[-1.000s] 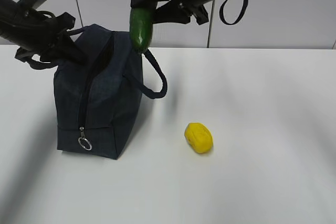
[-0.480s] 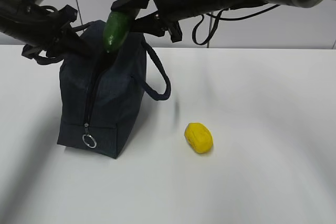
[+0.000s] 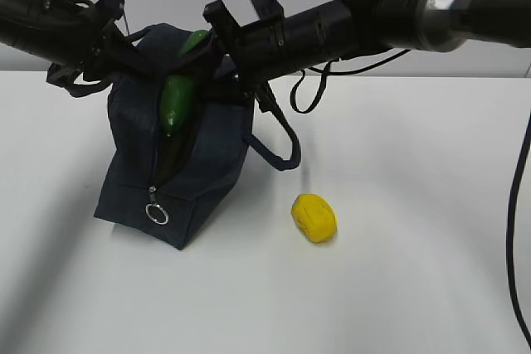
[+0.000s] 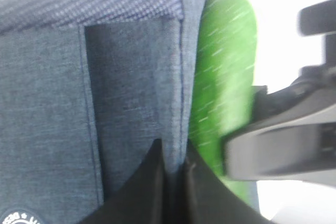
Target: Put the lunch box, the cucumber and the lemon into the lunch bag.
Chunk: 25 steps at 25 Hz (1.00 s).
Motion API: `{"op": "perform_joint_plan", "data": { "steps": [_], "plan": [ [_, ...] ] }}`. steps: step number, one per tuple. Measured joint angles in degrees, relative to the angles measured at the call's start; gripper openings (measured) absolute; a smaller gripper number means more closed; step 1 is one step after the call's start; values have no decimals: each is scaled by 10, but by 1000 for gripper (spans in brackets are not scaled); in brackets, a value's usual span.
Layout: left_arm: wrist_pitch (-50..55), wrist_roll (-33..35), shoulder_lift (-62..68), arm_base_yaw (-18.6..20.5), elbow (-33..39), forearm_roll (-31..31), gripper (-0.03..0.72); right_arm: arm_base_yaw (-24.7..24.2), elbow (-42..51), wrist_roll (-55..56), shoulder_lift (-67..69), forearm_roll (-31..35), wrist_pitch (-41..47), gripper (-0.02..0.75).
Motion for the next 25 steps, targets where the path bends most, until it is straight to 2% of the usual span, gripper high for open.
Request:
{"op": "perform_joint_plan", "data": {
  "steps": [6, 9, 15, 21, 25],
  "plan": [
    [12, 21, 0, 0, 0, -40, 8, 0, -1, 34, 16, -96, 6, 373],
    [16, 24, 0, 0, 0, -48, 8, 0, -1, 47, 16, -124, 6, 373],
    [17, 26, 0, 0, 0, -50, 7, 0, -1, 51, 16, -129, 5, 403],
    [17, 29, 0, 0, 0, -51, 7, 1, -1, 53, 16, -131, 5, 522],
    [17, 31, 0, 0, 0, -52, 7, 1, -1, 54, 16, -131, 10, 547]
  ]
}}
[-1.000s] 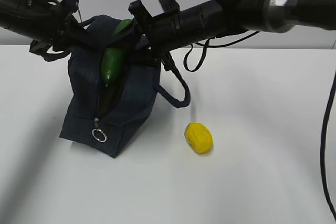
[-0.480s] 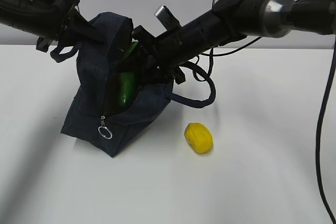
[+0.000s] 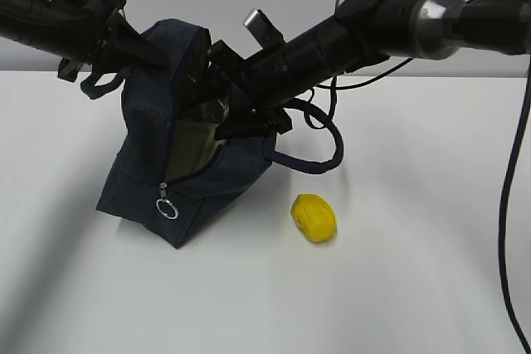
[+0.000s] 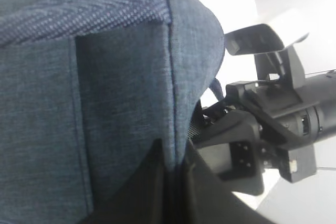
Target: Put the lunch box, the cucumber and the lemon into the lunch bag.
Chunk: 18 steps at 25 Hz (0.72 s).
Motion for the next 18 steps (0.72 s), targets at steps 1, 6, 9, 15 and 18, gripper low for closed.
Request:
{"op": "perform_joint_plan", "data": {
  "steps": [1, 6, 9, 15, 18],
  "plan": [
    [0, 0, 0, 0, 0, 0, 7, 0, 0, 0, 0, 3, 4, 549],
    [0, 2, 0, 0, 0, -1, 7, -6, -16, -2, 0, 5, 46, 551],
    [0, 2, 0, 0, 0, -1, 7, -7, -48, -7, 0, 5, 86, 549],
    [0, 3, 0, 0, 0, 3, 7, -7, -110, 29, 0, -84, 111, 549],
    [3, 4, 0, 0, 0, 22, 7, -7, -146, 78, -1, -178, 116, 549]
  ]
}}
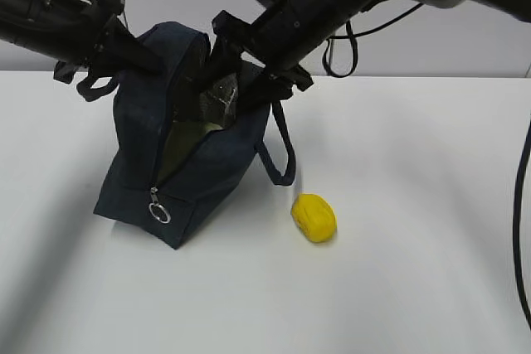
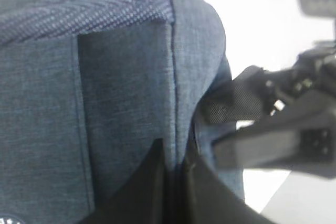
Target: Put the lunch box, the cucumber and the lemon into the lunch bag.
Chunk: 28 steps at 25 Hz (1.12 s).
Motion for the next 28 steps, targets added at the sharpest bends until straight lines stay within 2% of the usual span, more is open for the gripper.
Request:
{"op": "perform_joint_plan", "data": {
  "steps": [2, 9, 13, 28],
  "plan": [
    [1, -1, 0, 0, 0, 14, 7, 0, -19, 17, -6, -44, 2, 549],
    [1, -8, 0, 0, 0, 41, 7, 0, -34, 50, -59, -135, 8, 549],
    [1, -9, 0, 0, 0, 46, 7, 1, -28, 53, -96, -165, 8, 549],
    [4, -20, 0, 0, 0, 95, 7, 2, 201, 48, -201, -285, 11, 548]
  ]
}}
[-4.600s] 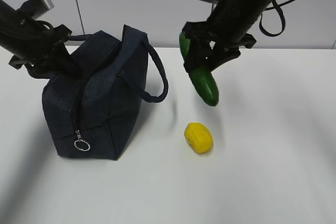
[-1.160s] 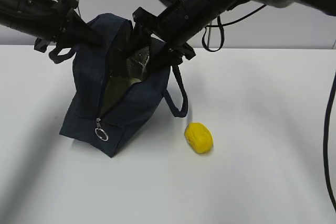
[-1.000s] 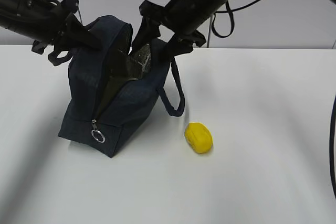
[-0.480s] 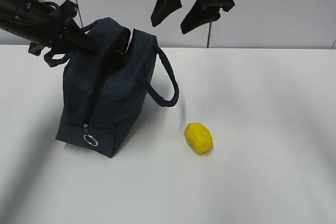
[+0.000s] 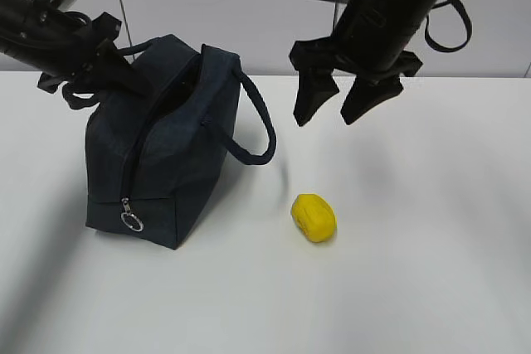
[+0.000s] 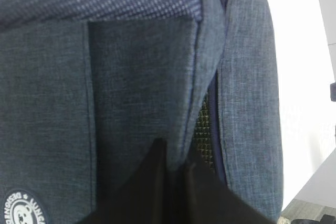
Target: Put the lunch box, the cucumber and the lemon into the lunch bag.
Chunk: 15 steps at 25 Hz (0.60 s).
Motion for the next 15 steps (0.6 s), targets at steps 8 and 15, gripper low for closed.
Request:
{"op": "perform_joint_plan", "data": {
  "steps": [8, 15],
  "plan": [
    [12, -13, 0, 0, 0, 14, 7, 0, 86, -17, -4, -21, -2, 549],
    [29, -23, 0, 0, 0, 17, 8, 0, 127, -32, -4, -43, -7, 549]
  ]
}}
